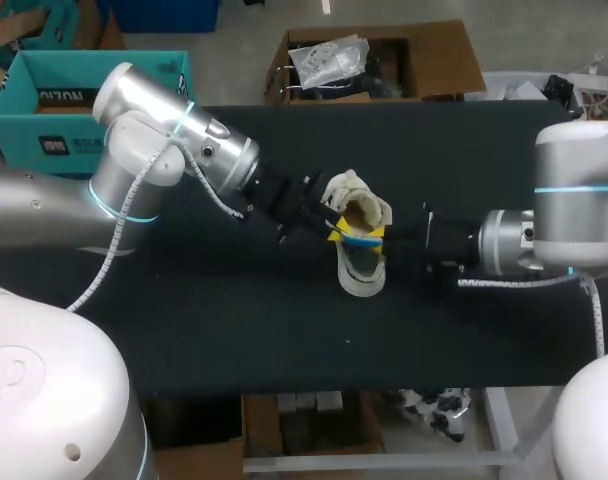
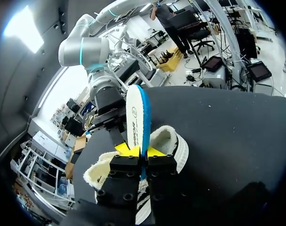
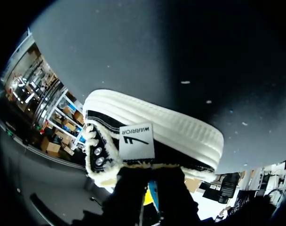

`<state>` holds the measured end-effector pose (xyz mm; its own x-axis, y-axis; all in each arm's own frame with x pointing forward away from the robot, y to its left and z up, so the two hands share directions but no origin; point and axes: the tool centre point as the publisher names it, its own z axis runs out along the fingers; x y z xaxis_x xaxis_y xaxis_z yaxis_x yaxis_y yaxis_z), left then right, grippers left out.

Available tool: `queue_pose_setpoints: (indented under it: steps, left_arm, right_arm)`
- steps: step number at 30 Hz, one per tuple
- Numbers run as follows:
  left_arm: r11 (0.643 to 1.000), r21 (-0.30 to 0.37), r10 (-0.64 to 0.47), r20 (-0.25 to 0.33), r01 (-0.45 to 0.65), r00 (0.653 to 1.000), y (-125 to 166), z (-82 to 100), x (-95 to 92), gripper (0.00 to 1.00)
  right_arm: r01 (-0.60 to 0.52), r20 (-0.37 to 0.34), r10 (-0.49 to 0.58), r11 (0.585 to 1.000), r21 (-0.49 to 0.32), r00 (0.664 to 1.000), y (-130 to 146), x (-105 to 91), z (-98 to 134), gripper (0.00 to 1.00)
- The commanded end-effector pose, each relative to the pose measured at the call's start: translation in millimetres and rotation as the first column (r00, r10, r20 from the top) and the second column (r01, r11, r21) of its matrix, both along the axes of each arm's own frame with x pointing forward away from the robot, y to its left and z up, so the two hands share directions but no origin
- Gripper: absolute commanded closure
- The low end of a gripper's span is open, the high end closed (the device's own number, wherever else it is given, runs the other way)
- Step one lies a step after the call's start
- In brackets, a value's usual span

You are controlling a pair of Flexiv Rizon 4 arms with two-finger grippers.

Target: Open the shoe tongue, take the insole out of the shoe, put the insole back into the shoe, and pack the shoe into the shoebox

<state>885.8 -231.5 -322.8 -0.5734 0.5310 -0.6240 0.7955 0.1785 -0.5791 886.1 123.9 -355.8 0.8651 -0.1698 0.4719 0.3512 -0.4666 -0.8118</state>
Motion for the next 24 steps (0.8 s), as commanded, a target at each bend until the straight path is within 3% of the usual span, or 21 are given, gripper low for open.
queue_pose_setpoints:
  steps: [1, 3, 5, 8, 10, 16, 24]
  left_arm:
    - [1.000, -0.002, 0.006, -0.002, -0.006, 1.000, 1.3, -4.9, 3.0, 1.00]
    - [1.000, -0.001, 0.009, 0.000, -0.009, 1.000, 2.3, -5.2, 3.2, 1.00]
    - [1.000, -0.001, 0.012, 0.001, -0.012, 1.000, 2.8, -5.2, 3.4, 1.00]
    - [1.000, -0.003, 0.013, 0.000, -0.013, 1.000, 2.0, -5.6, 3.7, 1.00]
    - [1.000, -0.003, 0.011, 0.001, -0.011, 1.000, 0.3, -5.9, 3.8, 1.00]
    - [1.000, 0.006, 0.020, 0.006, -0.020, 1.000, -4.0, -6.6, 7.6, 1.00]
    - [0.997, 0.027, 0.070, 0.000, -0.069, 0.998, -8.2, -17.8, 23.1, 1.00]
  right_arm:
    - [0.001, 0.028, -0.001, 1.000, 0.013, 1.000, -2.7, -13.9, 10.2, 0.51]
    - [0.003, 0.031, -0.004, 1.000, 0.009, 1.000, -2.3, -19.8, 14.8, 0.47]
    - [-0.001, 0.052, 0.001, 1.000, 0.010, 0.999, -0.3, -26.7, 21.8, 0.55]
    - [-0.014, 0.077, 0.013, 1.000, 0.006, 0.997, 4.0, -31.2, 28.5, 0.74]
    - [-0.028, 0.091, 0.027, 1.000, 0.004, 0.995, 7.1, -32.0, 31.0, 1.00]
    - [-0.044, 0.091, 0.043, 0.999, 0.000, 0.995, 11.1, -23.7, 26.7, 1.00]
    - [-0.035, 0.041, 0.035, 0.999, -0.016, 0.999, 8.1, -1.4, 10.4, 1.00]
